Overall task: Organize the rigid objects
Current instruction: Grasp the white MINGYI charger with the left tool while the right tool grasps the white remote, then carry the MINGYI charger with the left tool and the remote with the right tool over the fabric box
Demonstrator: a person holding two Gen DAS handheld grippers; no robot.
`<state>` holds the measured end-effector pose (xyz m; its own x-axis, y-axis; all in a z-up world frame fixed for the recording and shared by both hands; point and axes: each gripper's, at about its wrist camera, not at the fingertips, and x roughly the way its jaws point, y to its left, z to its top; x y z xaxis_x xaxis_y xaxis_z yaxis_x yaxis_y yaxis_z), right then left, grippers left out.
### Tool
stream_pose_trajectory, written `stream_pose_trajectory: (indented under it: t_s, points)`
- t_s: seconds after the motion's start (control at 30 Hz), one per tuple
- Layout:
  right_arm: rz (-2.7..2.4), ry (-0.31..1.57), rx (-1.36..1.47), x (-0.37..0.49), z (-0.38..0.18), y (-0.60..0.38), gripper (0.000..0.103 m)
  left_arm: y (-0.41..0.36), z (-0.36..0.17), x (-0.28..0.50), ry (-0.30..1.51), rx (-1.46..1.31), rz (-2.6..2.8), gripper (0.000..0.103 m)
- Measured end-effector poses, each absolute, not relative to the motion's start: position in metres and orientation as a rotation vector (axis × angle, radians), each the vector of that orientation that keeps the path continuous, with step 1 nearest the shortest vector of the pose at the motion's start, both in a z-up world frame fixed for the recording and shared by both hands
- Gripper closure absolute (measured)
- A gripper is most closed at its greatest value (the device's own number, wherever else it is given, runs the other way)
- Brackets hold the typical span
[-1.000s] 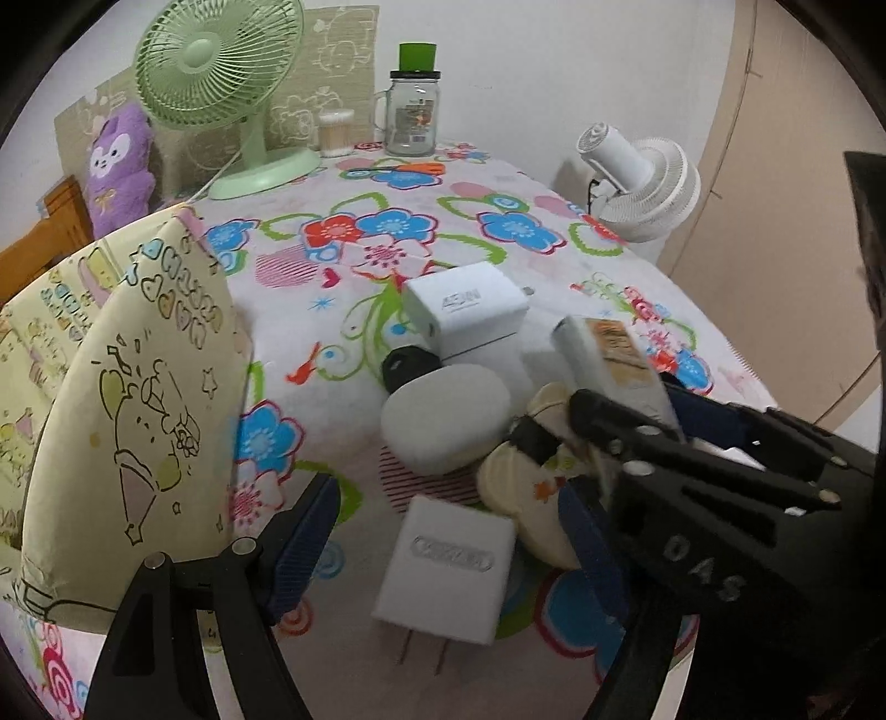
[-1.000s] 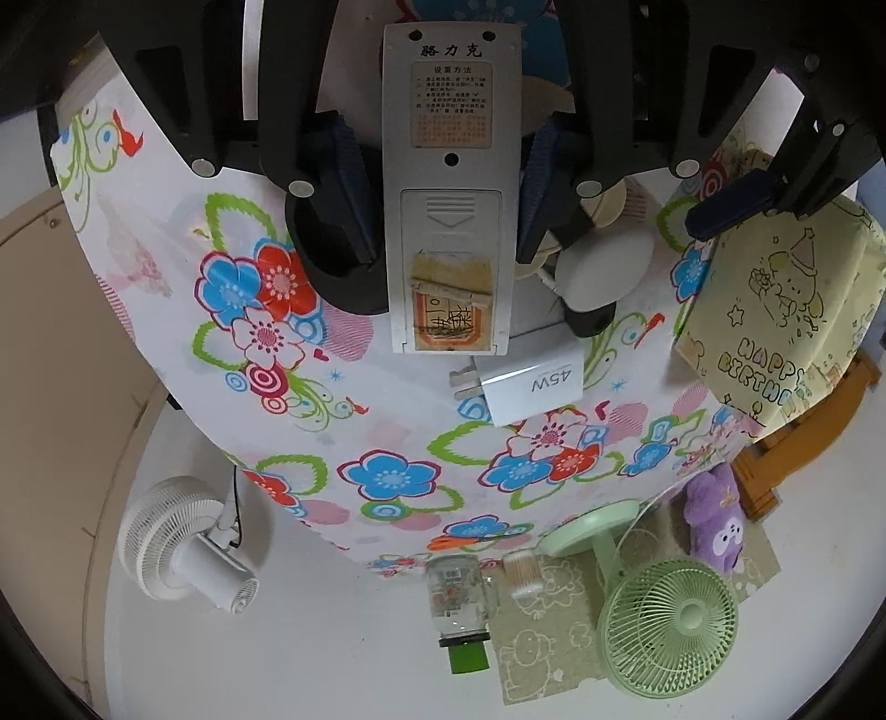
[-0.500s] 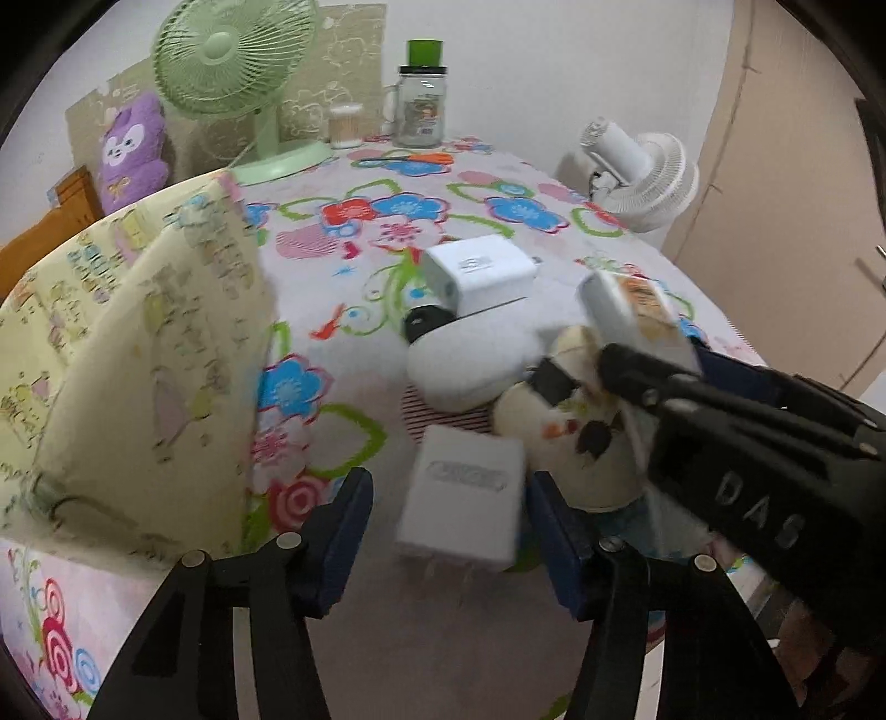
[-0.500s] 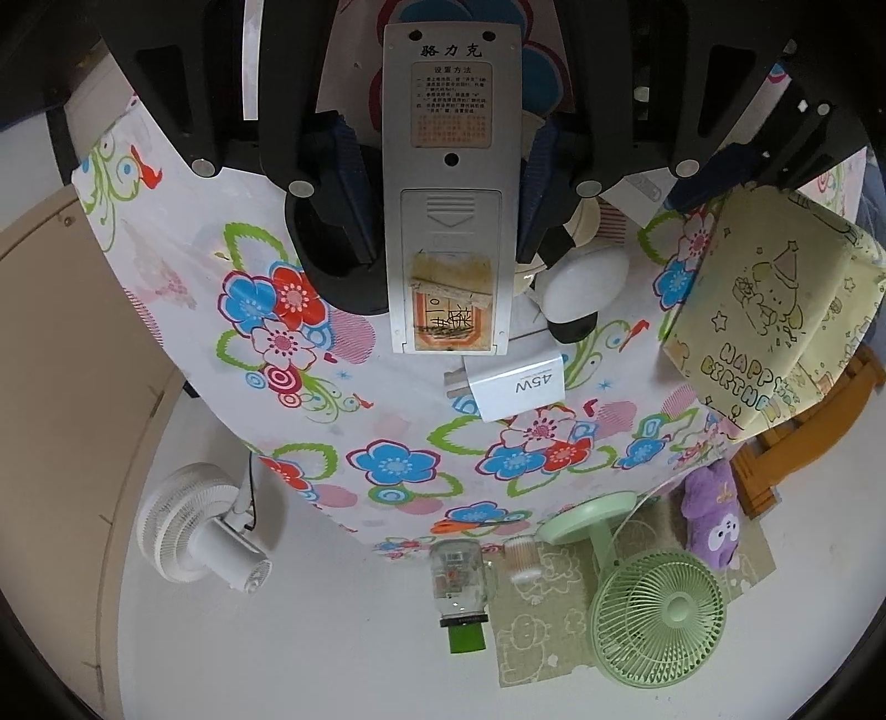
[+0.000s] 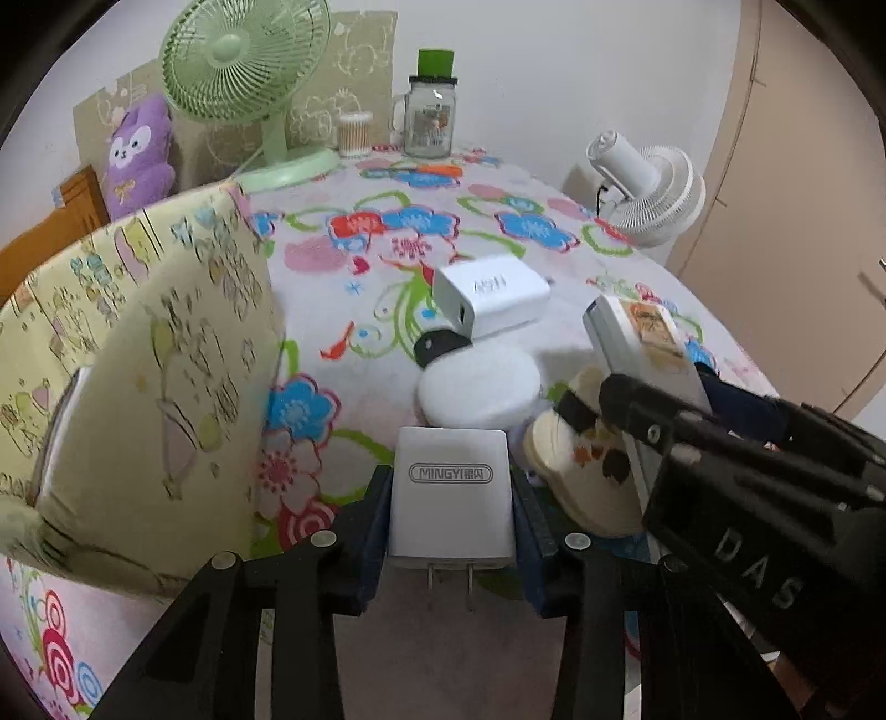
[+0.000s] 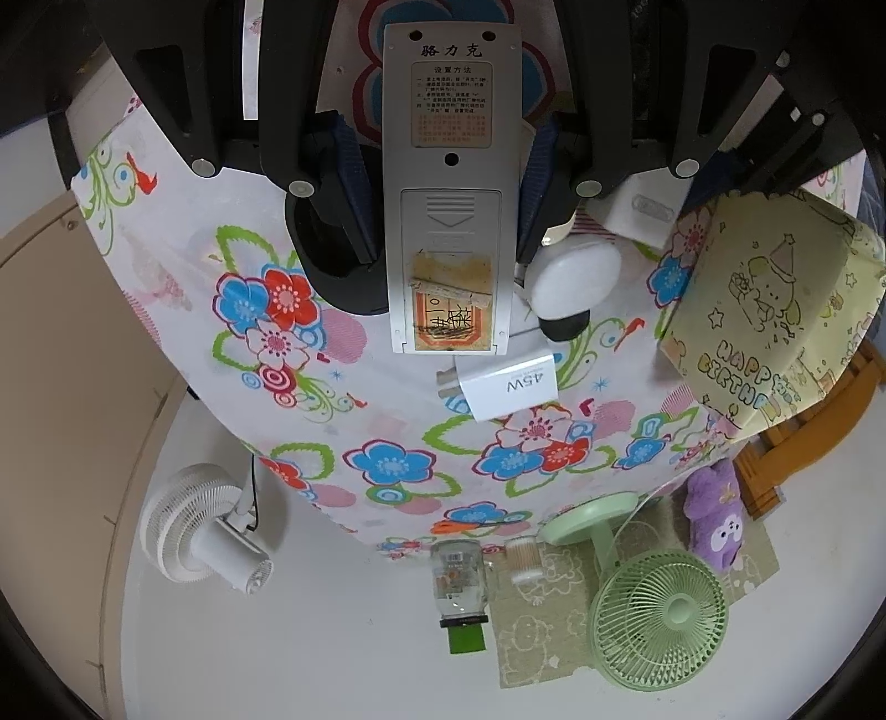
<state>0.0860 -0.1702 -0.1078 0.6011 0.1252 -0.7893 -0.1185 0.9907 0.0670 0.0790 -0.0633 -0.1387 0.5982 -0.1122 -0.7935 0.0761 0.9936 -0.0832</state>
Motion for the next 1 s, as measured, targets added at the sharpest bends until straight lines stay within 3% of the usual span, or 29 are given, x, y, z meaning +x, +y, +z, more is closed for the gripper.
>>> stream_pose_trajectory:
  t_s: [1.0]
  points:
    - [0.106, 0.809, 0.016, 0.075, -0.037, -0.161, 0.052, -0.059, -0.063, 0.077, 0.811, -0.029, -0.130, 0.062]
